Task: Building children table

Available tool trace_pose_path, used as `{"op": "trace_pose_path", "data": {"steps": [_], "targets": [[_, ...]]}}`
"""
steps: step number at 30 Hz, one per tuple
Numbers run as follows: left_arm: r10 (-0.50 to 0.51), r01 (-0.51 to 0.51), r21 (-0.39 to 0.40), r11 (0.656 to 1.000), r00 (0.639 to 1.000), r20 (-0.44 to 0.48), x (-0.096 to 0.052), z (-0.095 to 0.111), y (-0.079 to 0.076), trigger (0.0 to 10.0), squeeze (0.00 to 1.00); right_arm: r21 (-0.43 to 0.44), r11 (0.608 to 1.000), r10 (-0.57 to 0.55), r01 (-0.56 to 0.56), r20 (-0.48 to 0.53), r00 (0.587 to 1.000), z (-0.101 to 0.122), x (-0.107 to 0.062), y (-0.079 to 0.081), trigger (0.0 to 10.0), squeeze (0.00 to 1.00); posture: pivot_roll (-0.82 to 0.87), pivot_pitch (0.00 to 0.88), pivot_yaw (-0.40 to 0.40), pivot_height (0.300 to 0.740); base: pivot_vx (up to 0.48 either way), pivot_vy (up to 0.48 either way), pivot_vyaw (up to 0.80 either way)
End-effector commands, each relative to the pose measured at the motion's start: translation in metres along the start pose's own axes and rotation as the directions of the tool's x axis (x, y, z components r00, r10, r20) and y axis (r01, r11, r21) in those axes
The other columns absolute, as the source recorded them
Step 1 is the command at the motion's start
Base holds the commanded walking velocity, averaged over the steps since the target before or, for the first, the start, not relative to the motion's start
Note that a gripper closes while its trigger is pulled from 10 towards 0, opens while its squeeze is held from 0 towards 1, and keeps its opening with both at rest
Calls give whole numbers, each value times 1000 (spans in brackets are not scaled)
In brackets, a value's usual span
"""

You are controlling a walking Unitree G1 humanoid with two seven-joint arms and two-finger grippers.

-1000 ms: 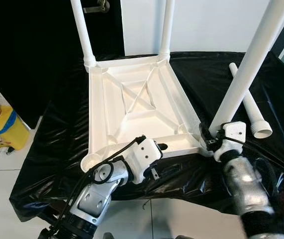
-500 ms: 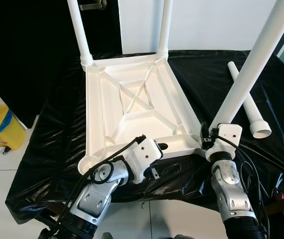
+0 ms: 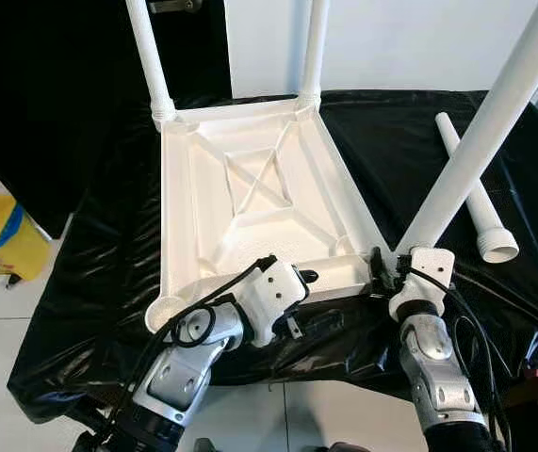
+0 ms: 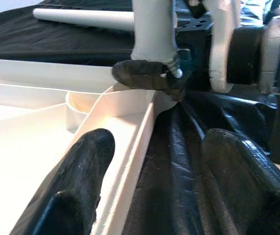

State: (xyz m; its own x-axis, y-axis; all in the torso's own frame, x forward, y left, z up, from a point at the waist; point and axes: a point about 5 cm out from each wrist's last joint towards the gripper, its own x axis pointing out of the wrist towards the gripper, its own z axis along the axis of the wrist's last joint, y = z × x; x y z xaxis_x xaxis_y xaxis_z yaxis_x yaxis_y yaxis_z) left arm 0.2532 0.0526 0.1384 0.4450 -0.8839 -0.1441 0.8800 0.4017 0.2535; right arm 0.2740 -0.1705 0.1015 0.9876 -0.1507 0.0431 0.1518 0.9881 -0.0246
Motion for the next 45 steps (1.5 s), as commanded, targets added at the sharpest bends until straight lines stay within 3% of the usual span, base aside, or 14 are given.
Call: {"op": "trace_pose_path", "data": {"steps": [1, 4, 6, 9, 11, 15, 19, 21, 23, 26, 29, 34, 45], "targets": [[52, -52, 3, 999, 999, 4, -1, 0, 5, 10000, 0, -26, 1000, 12, -13, -41, 999, -9, -6, -2, 10000, 0, -39, 71, -22, 740, 0, 0, 0], [52, -52, 3, 999, 999, 4, -1, 0, 5, 10000, 0, -26, 1000, 12, -13, -41, 999, -9, -6, -2, 10000, 0, -39, 71, -22, 740, 0, 0, 0], [105, -104, 27, 994, 994, -7, -4, 0, 21, 10000, 0, -37, 997, 59, -60, -31, 998, -9, -16, -7, 10000, 0, -41, 69, -21, 740, 0, 0, 0], [131, -130, 40, 991, 991, -18, -6, -1, 29, 10000, 0, -41, 995, 88, -89, -24, 996, -9, -21, -9, 10000, 0, -42, 68, -20, 740, 0, 0, 0], [178, -174, 68, 982, 983, -48, -9, -4, 42, 10000, 0, -32, 990, 136, -136, -15, 991, -10, -28, -8, 10000, 0, -45, 66, -17, 740, 0, 0, 0], [178, -174, 68, 982, 983, -48, -9, -4, 42, 10000, 0, -32, 990, 136, -136, -15, 991, -10, -28, -8, 10000, 0, -45, 66, -17, 740, 0, 0, 0], [273, -253, 141, 957, 950, -151, -8, -17, 64, 10000, 0, 6, 969, 248, -248, 10, 969, -8, -38, -1, 10000, 0, -50, 59, -15, 740, 0, 0, 0], [273, -253, 141, 957, 950, -151, -8, -17, 64, 10000, 0, 6, 969, 248, -248, 10, 969, -8, -38, -1, 10000, 0, -50, 59, -15, 740, 0, 0, 0], [342, -319, 139, 937, 917, -206, -6, -24, 78, 10000, 0, 25, 947, 319, -319, 17, 948, -7, -42, 3, 10000, 0, -53, 54, -16, 740, 0, 0, 0], [342, -319, 139, 937, 917, -206, -6, -24, 78, 10000, 0, 25, 947, 319, -319, 17, 948, -7, -42, 3, 10000, 0, -53, 54, -16, 740, 0, 0, 0], [409, -391, 121, 912, 871, -270, -6, -33, 91, 10000, 0, 17, 932, 360, -361, 24, 932, -4, -44, -1, 10000, 0, -57, 51, -14, 740, 0, 0, 0], [435, -416, 128, 900, 842, -319, -8, -39, 97, 10000, 0, 11, 928, 372, -372, 29, 928, -3, -43, -4, 10000, 0, -56, 51, -13, 740, 0, 0, 0], [431, -418, 130, 899, 797, -422, -12, -49, 107, 10000, 0, 6, 917, 397, -398, 47, 917, 0, -42, -7, 10000, 0, -52, 65, -3, 740, 0, 0, 0]]}}
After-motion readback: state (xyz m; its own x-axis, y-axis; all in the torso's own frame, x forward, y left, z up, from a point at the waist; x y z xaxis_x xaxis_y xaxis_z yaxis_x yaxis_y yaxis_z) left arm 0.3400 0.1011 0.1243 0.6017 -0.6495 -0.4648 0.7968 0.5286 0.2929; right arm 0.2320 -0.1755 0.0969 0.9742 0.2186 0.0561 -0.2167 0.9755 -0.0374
